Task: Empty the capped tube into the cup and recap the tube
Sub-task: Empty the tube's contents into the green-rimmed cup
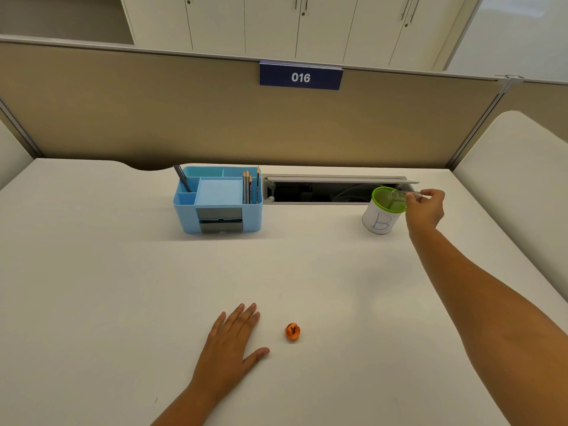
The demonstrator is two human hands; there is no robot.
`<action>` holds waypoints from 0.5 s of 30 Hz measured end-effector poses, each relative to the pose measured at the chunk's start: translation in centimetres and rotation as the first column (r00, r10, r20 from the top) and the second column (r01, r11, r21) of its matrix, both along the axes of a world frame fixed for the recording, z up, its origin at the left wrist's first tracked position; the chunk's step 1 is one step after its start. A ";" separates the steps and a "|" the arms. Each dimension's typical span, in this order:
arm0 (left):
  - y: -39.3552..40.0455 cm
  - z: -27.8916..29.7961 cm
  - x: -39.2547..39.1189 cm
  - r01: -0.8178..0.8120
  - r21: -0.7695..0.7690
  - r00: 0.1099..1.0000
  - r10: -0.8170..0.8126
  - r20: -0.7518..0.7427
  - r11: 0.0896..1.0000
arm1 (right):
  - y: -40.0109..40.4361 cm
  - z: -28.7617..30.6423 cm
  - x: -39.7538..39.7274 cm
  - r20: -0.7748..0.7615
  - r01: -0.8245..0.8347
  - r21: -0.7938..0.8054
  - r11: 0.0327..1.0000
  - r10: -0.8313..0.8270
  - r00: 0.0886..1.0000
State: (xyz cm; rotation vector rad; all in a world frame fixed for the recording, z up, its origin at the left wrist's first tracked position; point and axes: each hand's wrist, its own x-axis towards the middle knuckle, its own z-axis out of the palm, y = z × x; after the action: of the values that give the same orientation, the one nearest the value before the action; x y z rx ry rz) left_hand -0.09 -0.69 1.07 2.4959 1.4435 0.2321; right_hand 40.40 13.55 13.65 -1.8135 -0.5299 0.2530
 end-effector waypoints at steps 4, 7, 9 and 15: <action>0.0 -0.1 0.0 -0.003 -0.002 1.000 0.003 -0.001 1.000 | -0.2 0.1 -0.1 0.034 -0.020 -0.029 0.999 0.021 0.999; 0.1 -0.1 -0.1 -0.003 -0.001 1.000 0.003 0.001 1.000 | -0.4 0.4 -0.2 0.099 -0.031 -0.031 0.999 0.034 0.995; 0.1 -0.3 -0.1 -0.002 0.002 1.000 0.002 0.008 1.000 | -0.6 0.7 -0.2 0.164 -0.045 -0.028 0.999 0.049 0.985; 0.1 -0.5 -0.1 -0.005 0.006 1.000 0.005 0.001 1.000 | -0.6 1.4 -0.3 0.335 -0.100 -0.122 0.988 0.136 0.932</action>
State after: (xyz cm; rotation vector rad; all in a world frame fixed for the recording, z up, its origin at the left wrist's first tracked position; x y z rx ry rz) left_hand -0.23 -0.60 0.54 2.4968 1.4503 0.2384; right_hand 40.10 12.95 15.06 -1.9403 -0.8876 0.0432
